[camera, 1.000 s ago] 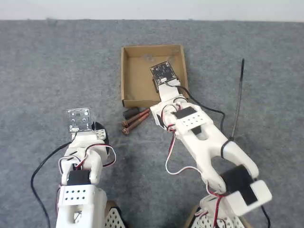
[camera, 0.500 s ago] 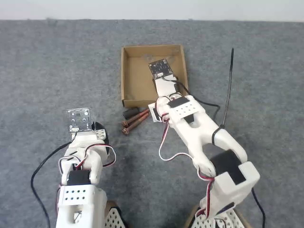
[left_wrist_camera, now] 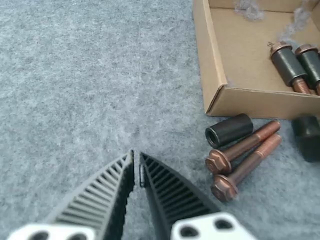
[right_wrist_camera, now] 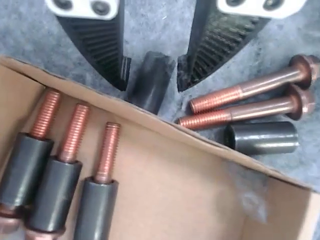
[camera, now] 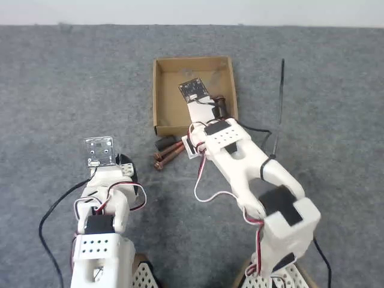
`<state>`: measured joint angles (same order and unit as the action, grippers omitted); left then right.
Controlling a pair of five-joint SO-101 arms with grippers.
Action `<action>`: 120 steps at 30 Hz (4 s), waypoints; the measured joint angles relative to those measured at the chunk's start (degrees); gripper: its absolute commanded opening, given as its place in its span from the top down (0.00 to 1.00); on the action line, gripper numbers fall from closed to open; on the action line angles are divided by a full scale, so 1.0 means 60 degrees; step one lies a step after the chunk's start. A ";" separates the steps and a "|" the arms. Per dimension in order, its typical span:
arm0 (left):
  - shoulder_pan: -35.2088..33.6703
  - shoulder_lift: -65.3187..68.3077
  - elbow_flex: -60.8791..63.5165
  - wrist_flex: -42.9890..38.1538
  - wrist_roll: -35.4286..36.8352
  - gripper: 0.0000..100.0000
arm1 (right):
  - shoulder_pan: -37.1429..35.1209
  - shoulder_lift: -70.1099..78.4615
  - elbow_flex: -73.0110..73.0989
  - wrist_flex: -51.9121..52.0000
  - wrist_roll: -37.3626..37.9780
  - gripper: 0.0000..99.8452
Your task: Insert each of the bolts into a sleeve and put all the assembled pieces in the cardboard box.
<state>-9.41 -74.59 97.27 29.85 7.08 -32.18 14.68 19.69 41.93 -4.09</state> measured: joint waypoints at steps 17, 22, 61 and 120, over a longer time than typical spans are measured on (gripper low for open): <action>0.0000 0.0000 0.0000 0.0000 0.0000 0.99 | -0.0015 0.1070 -0.1495 0.1026 0.0000 0.94; 0.0000 0.0000 0.0000 0.0000 0.0000 0.99 | 0.0103 0.1084 -0.1495 0.1011 0.0000 0.99; 0.0000 0.0000 0.0000 0.0000 0.0000 0.99 | 0.3487 -0.3546 0.4088 0.1700 0.2125 0.99; 0.4293 0.9363 -0.5656 -0.0952 0.3883 0.99 | 0.3487 -0.3546 0.4293 0.0982 0.2520 0.99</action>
<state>16.35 -18.42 63.34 24.13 30.37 -11.25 -6.59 45.45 47.82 11.03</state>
